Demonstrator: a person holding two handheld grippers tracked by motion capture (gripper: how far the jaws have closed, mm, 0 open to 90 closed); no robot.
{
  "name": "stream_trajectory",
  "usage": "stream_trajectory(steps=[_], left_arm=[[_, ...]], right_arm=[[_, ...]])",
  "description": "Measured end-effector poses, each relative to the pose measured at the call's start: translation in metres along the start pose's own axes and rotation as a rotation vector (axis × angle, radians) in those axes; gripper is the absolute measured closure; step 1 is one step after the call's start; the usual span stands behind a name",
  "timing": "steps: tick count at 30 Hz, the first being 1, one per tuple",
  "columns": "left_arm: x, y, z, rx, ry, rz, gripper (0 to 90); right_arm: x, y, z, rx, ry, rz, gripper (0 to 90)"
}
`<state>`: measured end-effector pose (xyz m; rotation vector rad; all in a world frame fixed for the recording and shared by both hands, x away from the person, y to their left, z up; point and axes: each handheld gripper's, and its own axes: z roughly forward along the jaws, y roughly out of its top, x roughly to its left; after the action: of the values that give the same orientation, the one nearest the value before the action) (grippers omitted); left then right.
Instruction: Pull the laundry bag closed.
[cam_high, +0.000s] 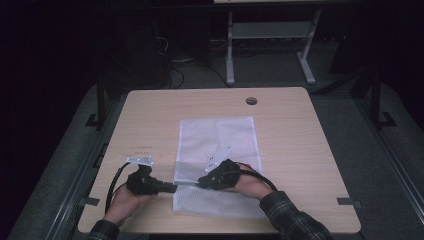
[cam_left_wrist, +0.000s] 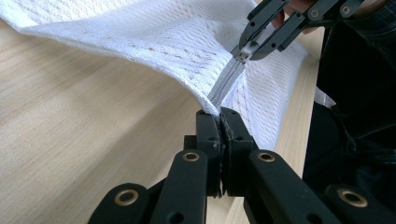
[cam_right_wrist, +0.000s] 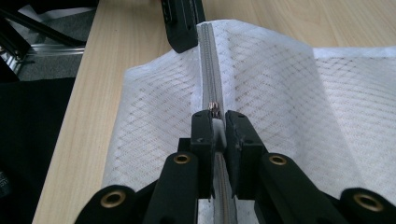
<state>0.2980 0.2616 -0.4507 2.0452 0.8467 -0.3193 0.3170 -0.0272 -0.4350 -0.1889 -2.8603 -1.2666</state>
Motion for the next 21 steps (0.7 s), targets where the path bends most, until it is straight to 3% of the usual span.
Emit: stream_trajectory(steps=[21], left_arm=[[0.0004, -0.0001, -0.0007, 0.000, -0.002, 0.001, 87.7]], right_arm=[[-0.0004, -0.0071, -0.0096, 0.004, -0.006, 0.003, 81.7]])
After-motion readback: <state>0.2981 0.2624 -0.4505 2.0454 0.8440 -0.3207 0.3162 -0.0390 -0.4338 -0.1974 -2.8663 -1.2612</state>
